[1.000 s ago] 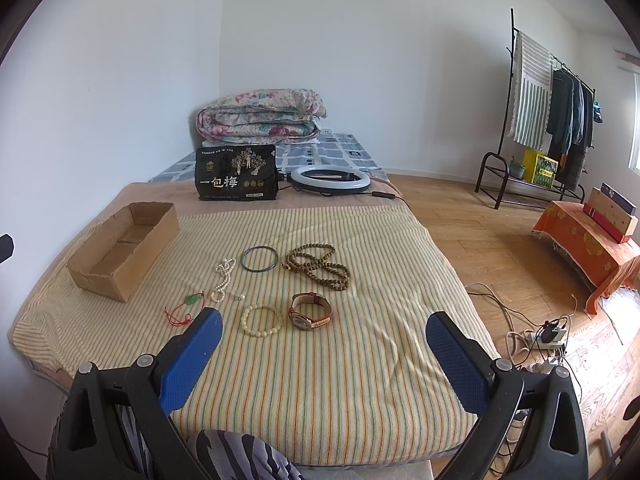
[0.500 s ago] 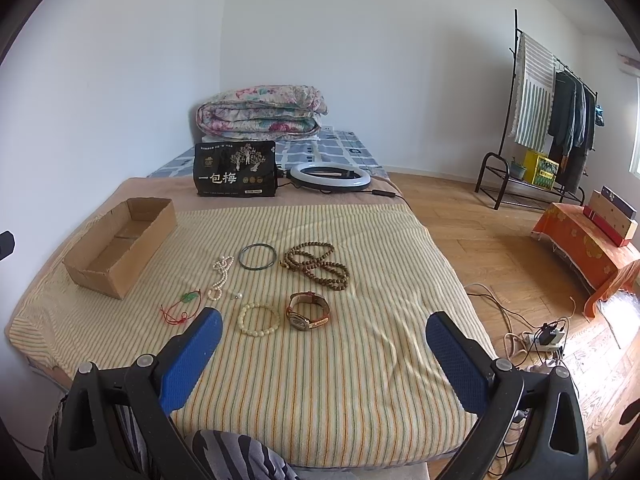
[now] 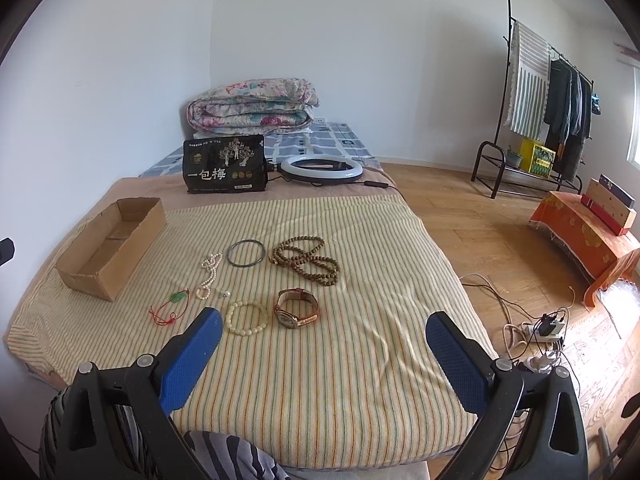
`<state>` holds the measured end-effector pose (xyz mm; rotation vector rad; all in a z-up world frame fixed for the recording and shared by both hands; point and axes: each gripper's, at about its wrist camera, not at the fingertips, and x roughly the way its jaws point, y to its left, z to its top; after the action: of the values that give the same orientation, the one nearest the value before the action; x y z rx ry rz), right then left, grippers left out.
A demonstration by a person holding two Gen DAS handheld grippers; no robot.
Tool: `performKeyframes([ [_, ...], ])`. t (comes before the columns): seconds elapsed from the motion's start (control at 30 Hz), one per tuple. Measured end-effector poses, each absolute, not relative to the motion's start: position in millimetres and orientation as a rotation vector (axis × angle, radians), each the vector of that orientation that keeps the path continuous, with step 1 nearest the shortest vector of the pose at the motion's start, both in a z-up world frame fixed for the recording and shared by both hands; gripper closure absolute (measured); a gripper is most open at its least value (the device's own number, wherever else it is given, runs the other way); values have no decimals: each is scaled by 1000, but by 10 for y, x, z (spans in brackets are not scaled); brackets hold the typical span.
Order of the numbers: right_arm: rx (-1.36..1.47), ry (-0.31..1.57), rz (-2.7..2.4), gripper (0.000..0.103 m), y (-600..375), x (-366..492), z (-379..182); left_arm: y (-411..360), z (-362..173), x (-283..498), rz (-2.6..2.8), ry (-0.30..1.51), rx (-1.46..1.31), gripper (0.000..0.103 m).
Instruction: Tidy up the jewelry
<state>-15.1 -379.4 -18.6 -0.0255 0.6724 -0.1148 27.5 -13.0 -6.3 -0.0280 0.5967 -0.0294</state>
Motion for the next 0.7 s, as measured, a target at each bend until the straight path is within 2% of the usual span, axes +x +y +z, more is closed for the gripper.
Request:
performKeyframes([
  [0.5, -4, 727, -169, 6, -4126, 107, -346, -330, -161, 806, -125, 684, -9, 0],
  [0.7, -5, 749, -164, 8, -4194, 250, -431, -451, -219, 982, -162, 715, 3, 4],
])
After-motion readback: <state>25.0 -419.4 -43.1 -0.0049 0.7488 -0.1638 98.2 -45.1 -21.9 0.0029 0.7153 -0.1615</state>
